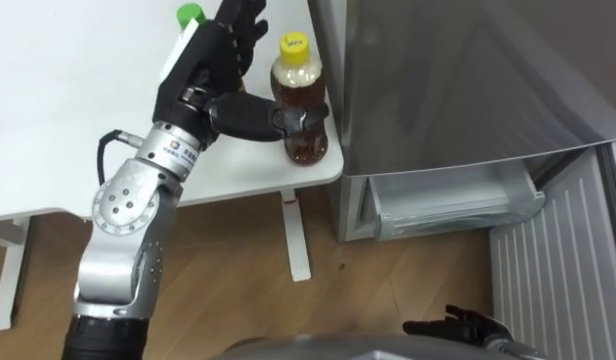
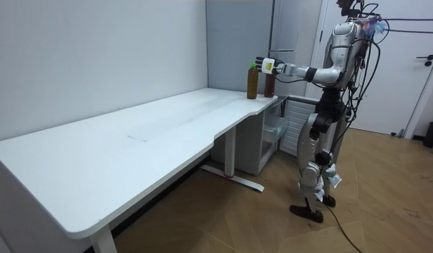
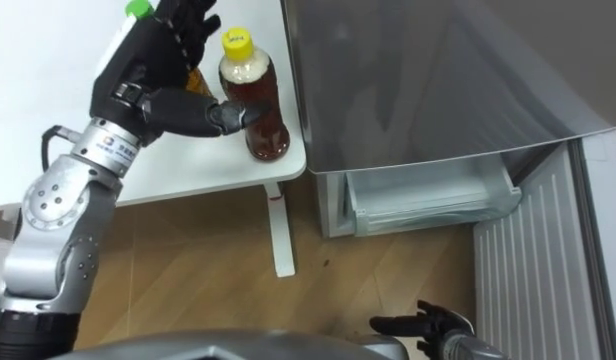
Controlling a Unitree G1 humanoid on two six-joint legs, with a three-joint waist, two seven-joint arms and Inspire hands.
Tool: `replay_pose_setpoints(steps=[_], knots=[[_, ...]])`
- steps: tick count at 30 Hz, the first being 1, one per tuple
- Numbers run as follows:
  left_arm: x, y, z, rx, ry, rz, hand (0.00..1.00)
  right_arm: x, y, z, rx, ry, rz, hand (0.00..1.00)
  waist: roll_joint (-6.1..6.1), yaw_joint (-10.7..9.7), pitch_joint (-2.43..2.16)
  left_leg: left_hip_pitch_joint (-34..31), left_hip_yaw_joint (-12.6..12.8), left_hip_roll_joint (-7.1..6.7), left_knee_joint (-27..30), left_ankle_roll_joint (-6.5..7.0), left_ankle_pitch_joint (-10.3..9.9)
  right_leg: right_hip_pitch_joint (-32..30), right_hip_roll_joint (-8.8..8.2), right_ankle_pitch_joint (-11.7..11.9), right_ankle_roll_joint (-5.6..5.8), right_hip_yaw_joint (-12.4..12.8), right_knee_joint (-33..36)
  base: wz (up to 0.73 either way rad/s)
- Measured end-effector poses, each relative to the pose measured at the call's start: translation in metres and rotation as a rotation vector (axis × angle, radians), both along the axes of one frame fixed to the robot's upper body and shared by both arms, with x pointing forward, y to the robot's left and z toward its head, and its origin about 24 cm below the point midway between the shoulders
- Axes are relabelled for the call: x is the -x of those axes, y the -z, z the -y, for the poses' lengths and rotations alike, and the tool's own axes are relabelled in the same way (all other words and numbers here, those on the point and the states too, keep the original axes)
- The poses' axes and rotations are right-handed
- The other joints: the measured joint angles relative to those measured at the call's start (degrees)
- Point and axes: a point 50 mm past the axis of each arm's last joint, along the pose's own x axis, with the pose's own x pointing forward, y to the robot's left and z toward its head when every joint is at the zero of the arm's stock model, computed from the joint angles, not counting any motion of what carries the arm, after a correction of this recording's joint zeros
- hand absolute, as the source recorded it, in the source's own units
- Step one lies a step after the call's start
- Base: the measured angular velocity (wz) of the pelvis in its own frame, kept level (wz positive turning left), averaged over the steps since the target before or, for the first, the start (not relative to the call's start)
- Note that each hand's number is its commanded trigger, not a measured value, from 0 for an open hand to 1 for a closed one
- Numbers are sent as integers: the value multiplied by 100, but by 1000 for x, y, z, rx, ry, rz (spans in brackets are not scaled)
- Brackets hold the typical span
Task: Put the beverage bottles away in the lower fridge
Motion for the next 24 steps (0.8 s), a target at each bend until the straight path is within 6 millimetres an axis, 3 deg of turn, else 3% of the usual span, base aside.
replay_pose_setpoints(steps=[13, 24], knots=[[2, 3, 0, -1, 3, -11, 0, 0, 0, 0, 10, -1, -1, 0, -2, 3, 3, 3, 8, 7, 1, 0, 0, 4, 4, 0, 0, 76, -1, -1], [2, 29, -7, -85, -56, -117, 0, -1, -1, 2, 16, -4, 0, 0, 69, -5, 14, 12, 45, 17, -59, -9, 5, 4, 15, 1, -1, 70, -2, 0]])
